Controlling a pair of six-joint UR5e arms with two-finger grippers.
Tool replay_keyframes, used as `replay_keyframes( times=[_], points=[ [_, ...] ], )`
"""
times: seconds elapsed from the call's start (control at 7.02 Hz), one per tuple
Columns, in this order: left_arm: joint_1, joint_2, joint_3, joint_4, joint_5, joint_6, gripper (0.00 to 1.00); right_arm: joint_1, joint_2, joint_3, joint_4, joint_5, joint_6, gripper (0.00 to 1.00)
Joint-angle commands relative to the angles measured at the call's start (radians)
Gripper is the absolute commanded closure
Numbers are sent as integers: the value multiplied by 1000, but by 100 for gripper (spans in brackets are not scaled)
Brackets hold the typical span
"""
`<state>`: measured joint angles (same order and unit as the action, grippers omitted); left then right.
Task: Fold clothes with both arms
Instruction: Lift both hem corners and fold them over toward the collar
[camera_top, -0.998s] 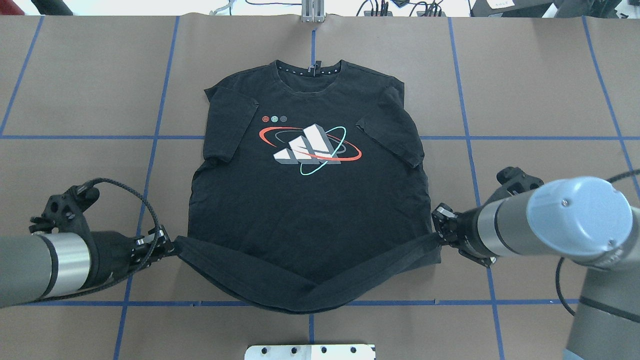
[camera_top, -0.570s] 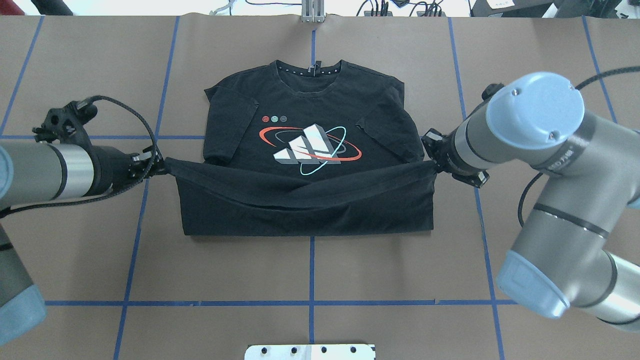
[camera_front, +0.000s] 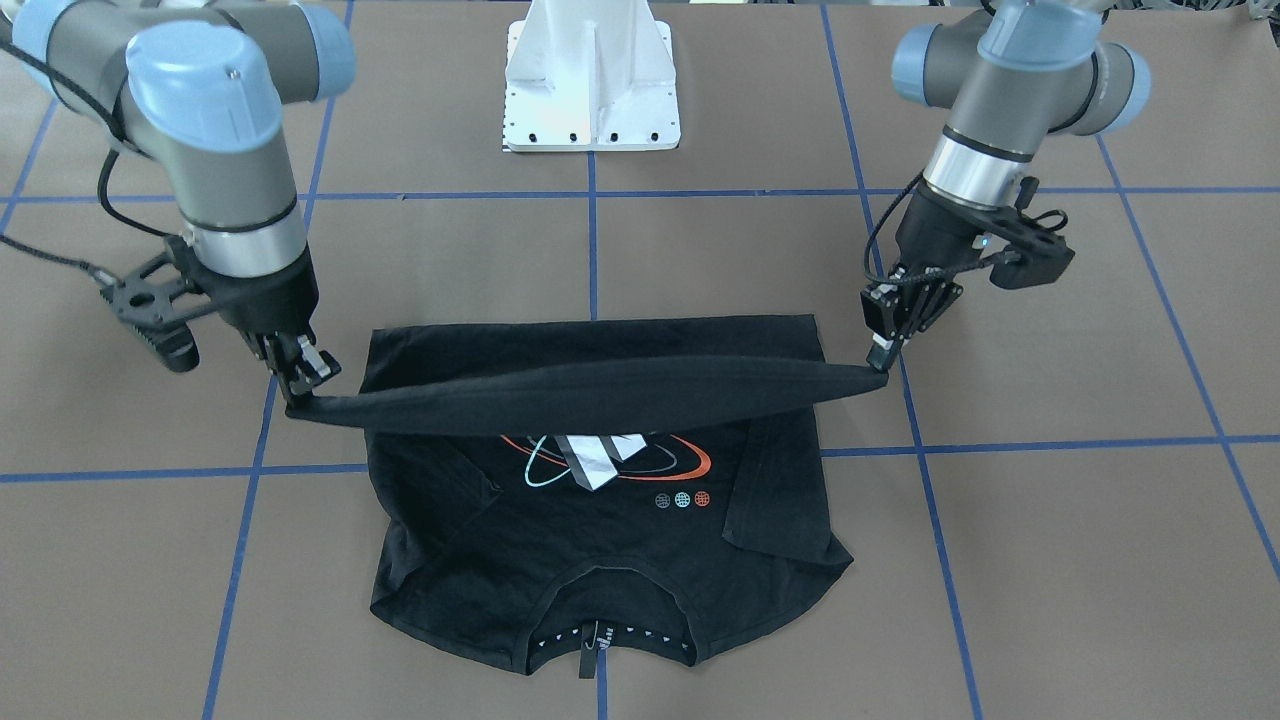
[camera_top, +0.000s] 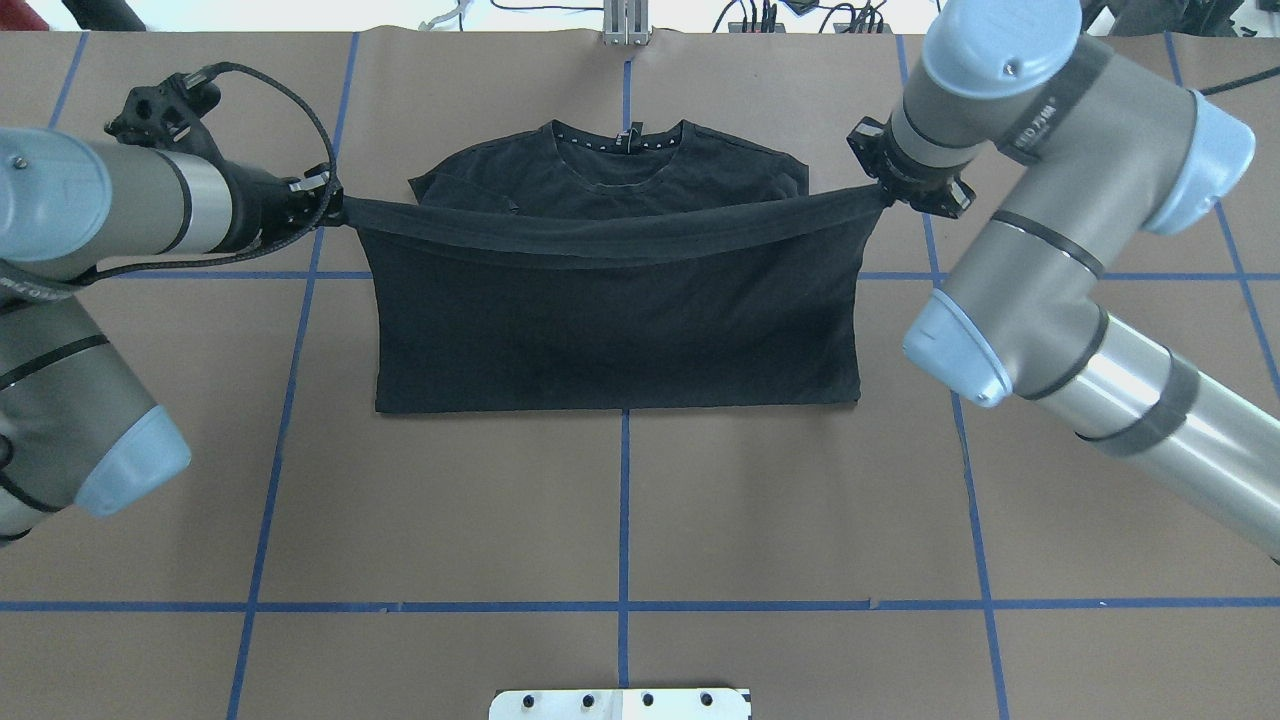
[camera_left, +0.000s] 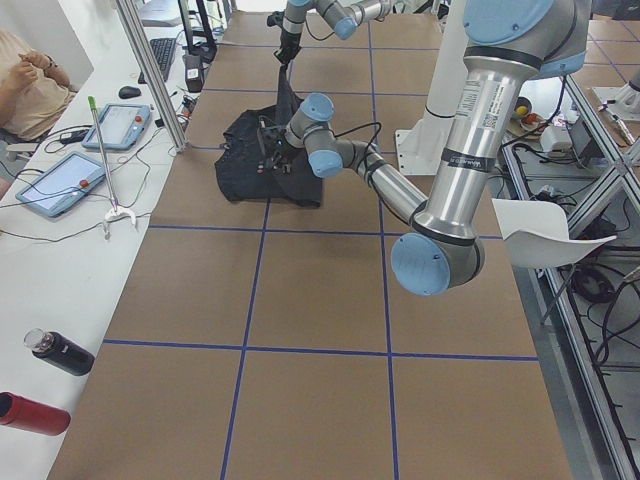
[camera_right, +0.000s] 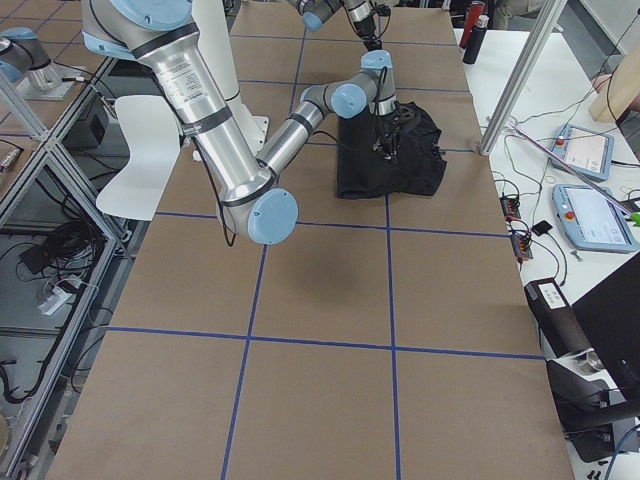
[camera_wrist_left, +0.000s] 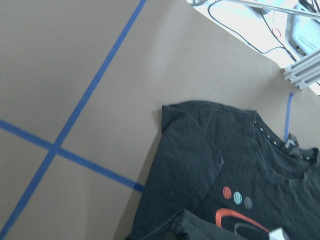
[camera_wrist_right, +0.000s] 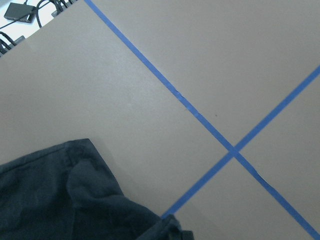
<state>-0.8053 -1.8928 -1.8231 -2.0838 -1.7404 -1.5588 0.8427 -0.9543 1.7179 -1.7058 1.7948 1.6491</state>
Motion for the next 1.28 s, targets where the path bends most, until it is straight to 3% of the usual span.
replay_keyframes(
  times=[0.0, 0.29, 0.43, 1.0, 1.14],
  points=[
    [-26, -124, 185, -21, 8, 22, 100, 18, 95, -255, 191, -5, -20, 100],
    [-31, -196, 461, -271, 31, 20, 100, 15, 149, -461, 341, -34, -29, 100],
    [-32, -228, 540, -326, 80, 19, 100, 12, 158, -515, 389, -49, -43, 100],
    [-32, -238, 608, -366, 108, 19, 100, 10, 172, -564, 396, -86, -71, 100],
    [-34, -238, 611, -366, 108, 19, 94, 10, 183, -566, 396, -86, -69, 81]
  ],
)
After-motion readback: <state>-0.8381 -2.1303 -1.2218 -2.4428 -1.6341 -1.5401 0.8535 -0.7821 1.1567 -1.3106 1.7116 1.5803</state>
